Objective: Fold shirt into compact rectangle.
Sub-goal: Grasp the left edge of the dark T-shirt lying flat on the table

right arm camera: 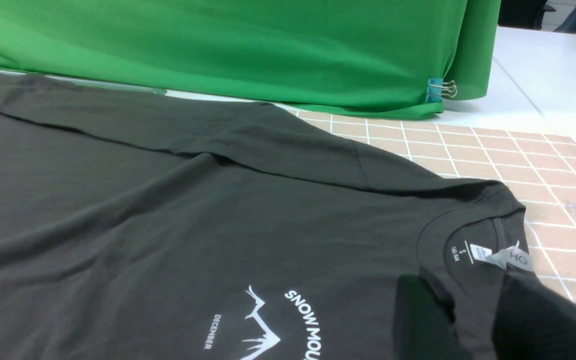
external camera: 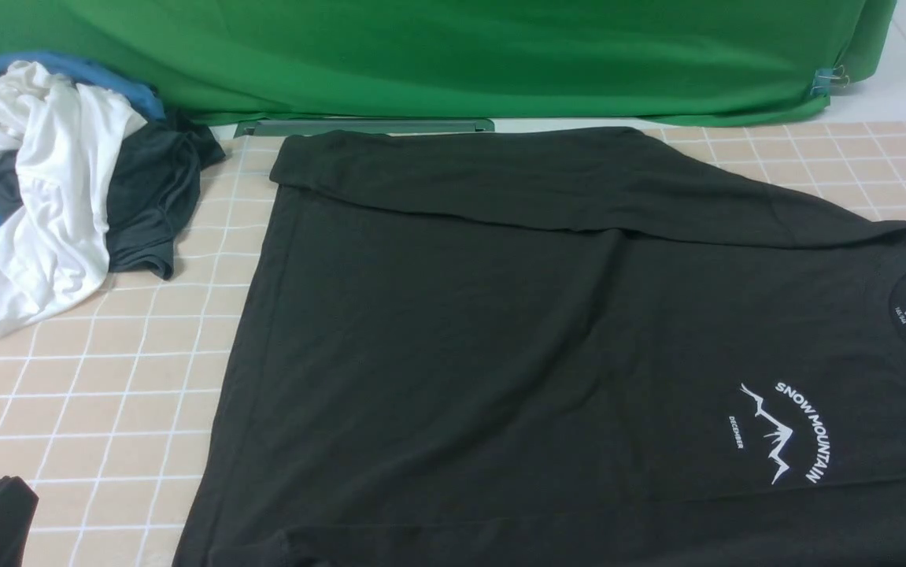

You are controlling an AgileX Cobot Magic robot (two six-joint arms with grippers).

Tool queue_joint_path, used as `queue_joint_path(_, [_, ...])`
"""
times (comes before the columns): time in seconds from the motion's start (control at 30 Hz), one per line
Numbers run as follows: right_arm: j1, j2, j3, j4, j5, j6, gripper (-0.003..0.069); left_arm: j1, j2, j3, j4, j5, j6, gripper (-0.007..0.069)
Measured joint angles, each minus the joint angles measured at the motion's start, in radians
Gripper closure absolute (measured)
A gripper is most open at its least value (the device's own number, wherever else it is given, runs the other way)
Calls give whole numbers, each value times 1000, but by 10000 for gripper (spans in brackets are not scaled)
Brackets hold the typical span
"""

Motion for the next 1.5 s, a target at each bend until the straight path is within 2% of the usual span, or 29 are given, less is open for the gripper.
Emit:
queue_joint_path(0.67, [0,0,0,0,-22,0,418,0,0,0,17,-30,-11,606])
queue_joint_path(0.73, [0,0,0,12,-47,26,418,0,0,0,-99,-55,-100,606])
queue_joint_path(0.8, [0,0,0,96,-62,132,417,0,0,0,-328,-75,-259,606])
queue_joint_path(0.87, [0,0,0,205,-68,319,417,0,0,0,-536,-76,-392,606])
queue_joint_path(0.9, [0,0,0,232,-69,384,417,0,0,0,-591,-76,-423,606])
queue_joint_path(0.97, [0,0,0,268,-74,512,417,0,0,0,-658,-79,-466,606])
queue_joint_path(1.13, [0,0,0,290,-75,585,417,0,0,0,-634,-86,-488,606])
queue_joint_path(1.3, [0,0,0,293,-132,568,454,0,0,-1,-661,-108,-491,606])
queue_joint_path(1.4, [0,10,-94,293,-176,391,589,0,0,-102,-663,-9,-470,606])
queue_joint_path(1.5, [0,103,-322,288,-59,209,624,0,85,-298,-562,140,-424,606])
